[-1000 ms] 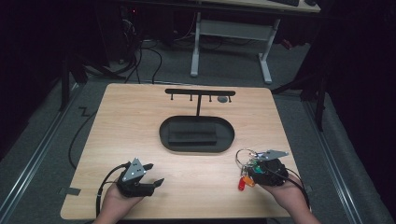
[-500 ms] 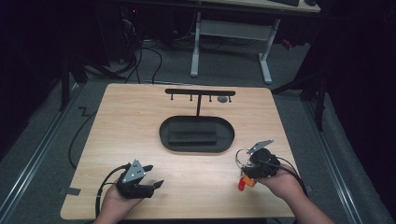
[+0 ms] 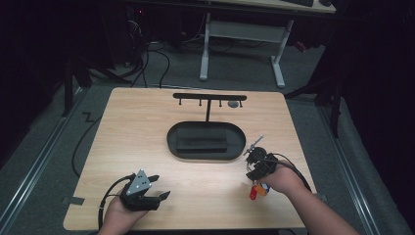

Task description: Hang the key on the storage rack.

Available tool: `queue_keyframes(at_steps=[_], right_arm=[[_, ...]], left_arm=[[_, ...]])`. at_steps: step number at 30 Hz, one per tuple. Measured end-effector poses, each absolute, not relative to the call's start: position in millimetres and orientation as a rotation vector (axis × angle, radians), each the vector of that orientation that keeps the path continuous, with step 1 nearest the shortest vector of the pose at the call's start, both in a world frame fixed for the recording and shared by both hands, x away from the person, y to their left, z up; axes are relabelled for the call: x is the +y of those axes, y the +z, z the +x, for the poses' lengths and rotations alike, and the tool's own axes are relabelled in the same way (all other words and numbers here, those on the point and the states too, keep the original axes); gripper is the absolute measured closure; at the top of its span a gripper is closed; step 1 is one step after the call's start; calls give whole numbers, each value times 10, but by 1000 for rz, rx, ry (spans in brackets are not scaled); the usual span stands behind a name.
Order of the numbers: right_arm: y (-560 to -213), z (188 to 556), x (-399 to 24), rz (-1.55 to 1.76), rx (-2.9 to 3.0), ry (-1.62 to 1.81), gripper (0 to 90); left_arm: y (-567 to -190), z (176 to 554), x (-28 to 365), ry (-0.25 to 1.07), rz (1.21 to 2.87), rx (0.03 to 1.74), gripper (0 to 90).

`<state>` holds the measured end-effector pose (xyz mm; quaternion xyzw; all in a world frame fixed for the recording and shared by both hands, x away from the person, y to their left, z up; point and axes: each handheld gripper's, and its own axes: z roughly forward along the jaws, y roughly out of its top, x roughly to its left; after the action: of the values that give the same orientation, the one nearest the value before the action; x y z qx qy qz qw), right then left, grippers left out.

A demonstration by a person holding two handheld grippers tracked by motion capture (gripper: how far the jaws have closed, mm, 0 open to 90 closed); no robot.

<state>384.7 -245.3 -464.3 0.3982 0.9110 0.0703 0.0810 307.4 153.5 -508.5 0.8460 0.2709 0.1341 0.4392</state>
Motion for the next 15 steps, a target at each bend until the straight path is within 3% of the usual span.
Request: queue_keyframes(at_steps=[8, 15], right_arm=[[-4733, 4049, -2422, 1252, 2757, 94, 643], [-4801, 4114, -2421, 1275, 2785, 59, 680]], left_arm=[[-5081, 3052, 1587, 345, 2095, 683, 316], [-5080, 3046, 1589, 344, 2097, 681, 318]])
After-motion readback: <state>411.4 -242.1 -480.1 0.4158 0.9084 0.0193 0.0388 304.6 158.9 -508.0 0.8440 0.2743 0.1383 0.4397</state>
